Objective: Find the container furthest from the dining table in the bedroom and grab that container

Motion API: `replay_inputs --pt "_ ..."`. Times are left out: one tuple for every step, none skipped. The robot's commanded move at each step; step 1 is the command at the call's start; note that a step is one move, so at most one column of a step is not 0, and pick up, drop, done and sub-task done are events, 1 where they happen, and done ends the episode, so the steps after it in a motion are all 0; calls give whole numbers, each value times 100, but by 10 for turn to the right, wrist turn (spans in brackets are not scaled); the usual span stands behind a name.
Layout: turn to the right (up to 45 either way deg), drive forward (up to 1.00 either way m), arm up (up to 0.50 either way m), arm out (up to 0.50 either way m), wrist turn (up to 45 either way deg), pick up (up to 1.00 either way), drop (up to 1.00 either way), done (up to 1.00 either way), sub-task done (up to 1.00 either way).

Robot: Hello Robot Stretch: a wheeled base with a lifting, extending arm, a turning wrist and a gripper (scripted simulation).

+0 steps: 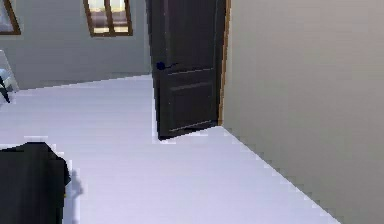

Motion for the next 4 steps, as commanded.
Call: replay_inputs --pt "450 0 0 0 0 0 0 0 0" --pt "210 0 0 0 0 0 0 0 0" --pt "0 60 0 0 0 0 0 0 0" --pt "-450 0 0 0 0 0 0 0 0"
